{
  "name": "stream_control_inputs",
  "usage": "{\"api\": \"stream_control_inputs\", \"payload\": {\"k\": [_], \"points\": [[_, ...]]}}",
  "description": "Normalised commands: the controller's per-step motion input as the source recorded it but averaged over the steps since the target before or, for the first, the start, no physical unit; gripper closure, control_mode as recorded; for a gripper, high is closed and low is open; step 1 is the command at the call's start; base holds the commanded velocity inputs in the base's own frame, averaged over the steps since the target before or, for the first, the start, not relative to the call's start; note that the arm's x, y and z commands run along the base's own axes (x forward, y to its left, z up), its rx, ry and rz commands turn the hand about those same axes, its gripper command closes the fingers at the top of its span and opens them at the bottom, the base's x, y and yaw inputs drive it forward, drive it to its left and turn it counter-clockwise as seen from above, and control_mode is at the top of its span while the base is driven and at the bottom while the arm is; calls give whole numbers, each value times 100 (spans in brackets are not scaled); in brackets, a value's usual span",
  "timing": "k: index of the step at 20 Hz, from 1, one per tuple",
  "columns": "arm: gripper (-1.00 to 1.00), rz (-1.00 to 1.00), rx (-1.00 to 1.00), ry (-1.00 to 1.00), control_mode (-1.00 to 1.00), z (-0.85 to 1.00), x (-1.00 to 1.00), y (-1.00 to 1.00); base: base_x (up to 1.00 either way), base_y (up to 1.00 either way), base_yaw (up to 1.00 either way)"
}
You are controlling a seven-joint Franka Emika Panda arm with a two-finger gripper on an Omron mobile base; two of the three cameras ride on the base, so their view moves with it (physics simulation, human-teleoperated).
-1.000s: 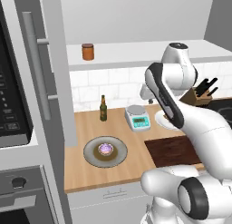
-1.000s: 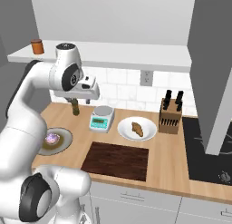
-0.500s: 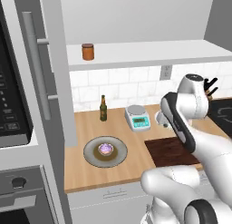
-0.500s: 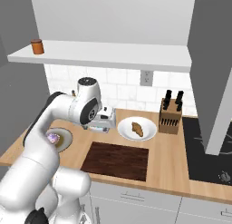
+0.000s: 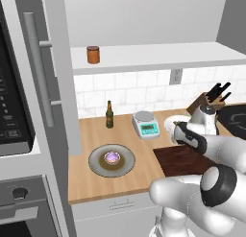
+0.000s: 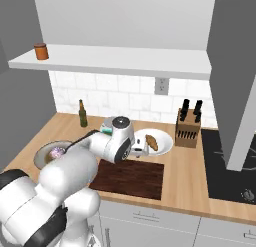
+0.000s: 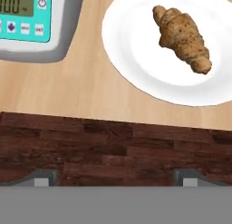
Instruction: From the different types of pastries on the counter, select a croissant and place it on the cutting board. Then retrieve a jar of jam from the cabinet and place it alongside the croissant on the cutting board.
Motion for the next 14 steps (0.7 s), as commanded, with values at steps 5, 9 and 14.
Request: {"api": "stream_control_inputs", "payload": {"k": [5, 9, 14], "points": [[-100, 0, 1, 5, -100, 9, 38, -5, 0, 0, 0], [-100, 0, 2, 7, -100, 36, 30, -40, 0, 0, 0], [-100, 0, 0, 5, -100, 0, 83, -52, 0, 0, 0]]}}
